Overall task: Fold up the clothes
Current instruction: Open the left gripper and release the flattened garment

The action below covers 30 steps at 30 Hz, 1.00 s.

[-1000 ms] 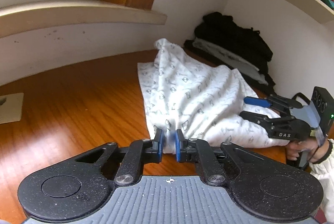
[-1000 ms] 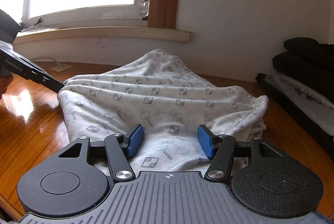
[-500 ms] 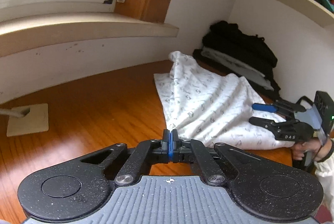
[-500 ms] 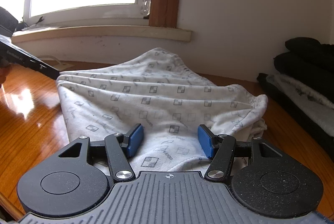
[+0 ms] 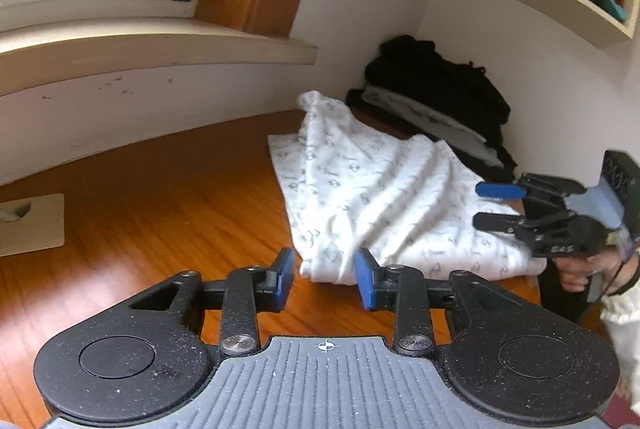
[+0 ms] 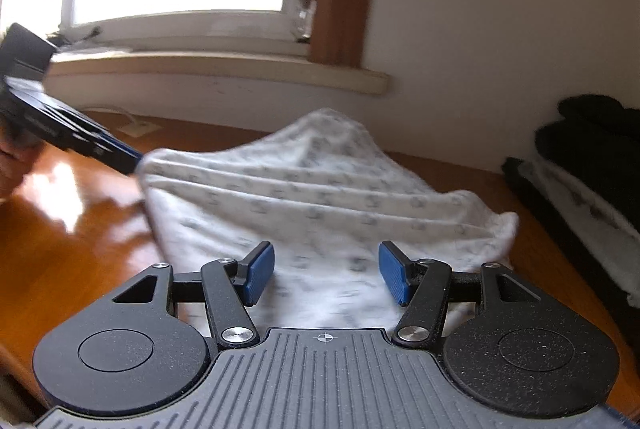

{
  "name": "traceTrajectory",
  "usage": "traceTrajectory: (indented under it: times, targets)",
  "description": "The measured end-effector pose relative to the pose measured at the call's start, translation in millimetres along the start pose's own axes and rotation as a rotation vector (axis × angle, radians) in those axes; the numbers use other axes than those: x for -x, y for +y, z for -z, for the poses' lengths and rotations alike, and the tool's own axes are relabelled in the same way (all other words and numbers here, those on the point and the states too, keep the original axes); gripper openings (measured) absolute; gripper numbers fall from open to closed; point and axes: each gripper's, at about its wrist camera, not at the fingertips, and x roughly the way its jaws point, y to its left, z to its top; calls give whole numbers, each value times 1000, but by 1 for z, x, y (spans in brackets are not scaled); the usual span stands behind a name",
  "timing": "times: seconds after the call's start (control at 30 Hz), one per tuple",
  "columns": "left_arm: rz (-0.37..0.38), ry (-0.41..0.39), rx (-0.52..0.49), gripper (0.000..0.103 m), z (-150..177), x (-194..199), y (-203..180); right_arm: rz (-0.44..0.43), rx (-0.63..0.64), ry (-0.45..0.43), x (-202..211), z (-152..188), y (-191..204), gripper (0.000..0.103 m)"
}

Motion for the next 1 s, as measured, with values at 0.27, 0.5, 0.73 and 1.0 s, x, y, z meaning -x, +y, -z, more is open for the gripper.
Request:
traceTrajectory:
  times: [0.27,0.5,0.73,1.0]
  targets:
    - [-6,38,-29,25,2,-8,0,-108,85,45,-7,-4,35,58]
    - [-11,34,-10,24,0,2,17,-99,49,60,-15,5,26,58]
    - [7,53,-29,23,1,-6,8,-106,46,52,-20,12,29,66]
    - [8,68,-62,7,-2,-19,1,-112,33,35,-20,16,27,66]
